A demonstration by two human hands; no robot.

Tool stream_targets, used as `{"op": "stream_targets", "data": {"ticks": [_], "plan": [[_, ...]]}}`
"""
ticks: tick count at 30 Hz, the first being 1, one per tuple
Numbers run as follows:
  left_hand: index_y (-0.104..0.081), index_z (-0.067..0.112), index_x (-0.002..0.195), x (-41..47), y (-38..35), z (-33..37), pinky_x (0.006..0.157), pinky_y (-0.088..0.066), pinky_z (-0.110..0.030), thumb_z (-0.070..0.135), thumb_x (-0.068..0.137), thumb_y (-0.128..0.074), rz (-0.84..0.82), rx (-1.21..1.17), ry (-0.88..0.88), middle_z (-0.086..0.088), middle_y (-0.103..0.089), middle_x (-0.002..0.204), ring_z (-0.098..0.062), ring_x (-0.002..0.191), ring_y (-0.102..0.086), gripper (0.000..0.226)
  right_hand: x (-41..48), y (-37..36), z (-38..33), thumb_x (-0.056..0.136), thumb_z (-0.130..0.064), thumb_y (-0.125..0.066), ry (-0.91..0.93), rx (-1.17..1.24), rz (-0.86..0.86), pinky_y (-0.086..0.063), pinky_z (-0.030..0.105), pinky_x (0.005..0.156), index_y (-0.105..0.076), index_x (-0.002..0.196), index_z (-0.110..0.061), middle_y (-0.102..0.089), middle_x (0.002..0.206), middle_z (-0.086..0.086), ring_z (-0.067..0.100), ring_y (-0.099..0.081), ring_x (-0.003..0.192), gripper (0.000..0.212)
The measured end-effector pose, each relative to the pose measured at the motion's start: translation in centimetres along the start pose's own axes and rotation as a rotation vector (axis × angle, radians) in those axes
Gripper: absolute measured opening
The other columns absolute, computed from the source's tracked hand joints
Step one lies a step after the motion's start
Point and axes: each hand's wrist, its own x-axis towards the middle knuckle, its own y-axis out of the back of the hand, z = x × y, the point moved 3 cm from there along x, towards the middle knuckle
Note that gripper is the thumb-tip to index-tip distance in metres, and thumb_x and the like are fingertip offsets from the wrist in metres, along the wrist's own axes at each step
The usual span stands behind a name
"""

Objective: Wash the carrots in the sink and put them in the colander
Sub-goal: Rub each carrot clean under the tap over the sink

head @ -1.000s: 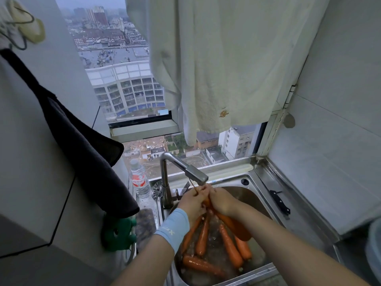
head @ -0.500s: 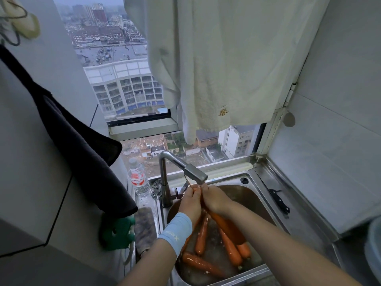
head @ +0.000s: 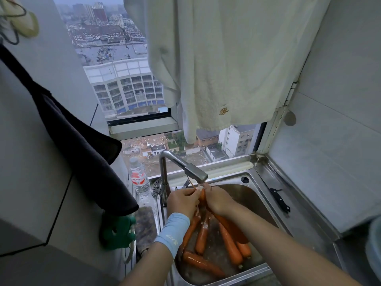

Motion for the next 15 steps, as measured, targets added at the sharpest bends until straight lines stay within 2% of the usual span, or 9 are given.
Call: {"op": "stream_targets", "data": {"ticks": [2, 3, 7, 10, 11, 15], "plan": [[-0.082, 0.028, 0.086, -0.7, 0.4, 1.0, 0.080, -0.052, -0.020, 0.036, 0.083, -0.076, 0.069, 0.162, -0.091, 0.009, -0.077, 0.082, -0.008, 0.079, -0.068, 0.010, -0.1, 0.0, -0.2, 0.109, -0.048, -0.011, 0.006, 0.002, 0.014, -0.044, 0.036, 0.099, -0.073, 0.102, -0.005, -0.072, 0.108, 0.016, 0.027, -0.065, 0.107, 0.076], [-0.082, 0.025, 0.089, -1.0, 0.5, 1.4, 0.078, -0.049, -0.018, 0.036, 0.085, -0.074, 0.094, 0.226, -0.131, 0.008, -0.078, 0.084, -0.007, 0.079, -0.067, 0.014, -0.2, 0.0, -0.4, 0.109, -0.048, -0.011, 0.008, 0.005, 0.016, -0.044, 0.036, 0.099, -0.073, 0.103, -0.005, -0.072, 0.109, 0.017, 0.027, -0.065, 0.107, 0.075], [-0.083, 0.022, 0.086, -1.6, 0.9, 1.9, 0.084, -0.055, -0.027, 0.034, 0.090, -0.067, 0.132, 0.383, -0.261, 0.000, -0.077, 0.080, -0.015, 0.080, -0.070, 0.020, -0.2, -0.3, -0.6, 0.110, -0.045, -0.012, 0.017, 0.012, 0.003, -0.045, 0.036, 0.100, -0.071, 0.101, -0.003, -0.071, 0.108, 0.020, 0.029, -0.065, 0.108, 0.073], [-0.082, 0.023, 0.088, -1.6, 1.1, 1.5, 0.086, -0.053, -0.027, 0.036, 0.093, -0.064, 0.120, 0.493, -0.323, -0.001, -0.077, 0.081, -0.018, 0.080, -0.070, 0.023, -0.4, -0.5, -0.4, 0.111, -0.040, -0.014, 0.032, 0.020, -0.022, -0.044, 0.038, 0.102, -0.067, 0.119, -0.001, -0.070, 0.113, 0.023, 0.032, -0.063, 0.113, 0.066], [-0.082, 0.024, 0.087, -1.7, 1.1, 1.5, 0.088, -0.052, -0.028, 0.037, 0.093, -0.063, 0.116, 0.521, -0.347, -0.001, -0.077, 0.081, -0.018, 0.080, -0.070, 0.024, -0.5, -0.5, -0.4, 0.112, -0.039, -0.013, 0.030, 0.022, -0.024, -0.044, 0.038, 0.101, -0.066, 0.119, 0.000, -0.070, 0.112, 0.022, 0.033, -0.064, 0.113, 0.066], [-0.082, 0.027, 0.091, -2.0, 1.3, 1.7, 0.097, -0.051, -0.030, 0.040, 0.094, -0.061, 0.089, 0.518, -0.382, 0.004, -0.077, 0.081, -0.013, 0.077, -0.068, 0.025, -0.9, -0.4, -0.5, 0.111, -0.040, -0.010, 0.023, 0.035, -0.033, -0.045, 0.039, 0.102, -0.064, 0.119, -0.004, -0.070, 0.110, 0.021, 0.031, -0.065, 0.111, 0.065]]}}
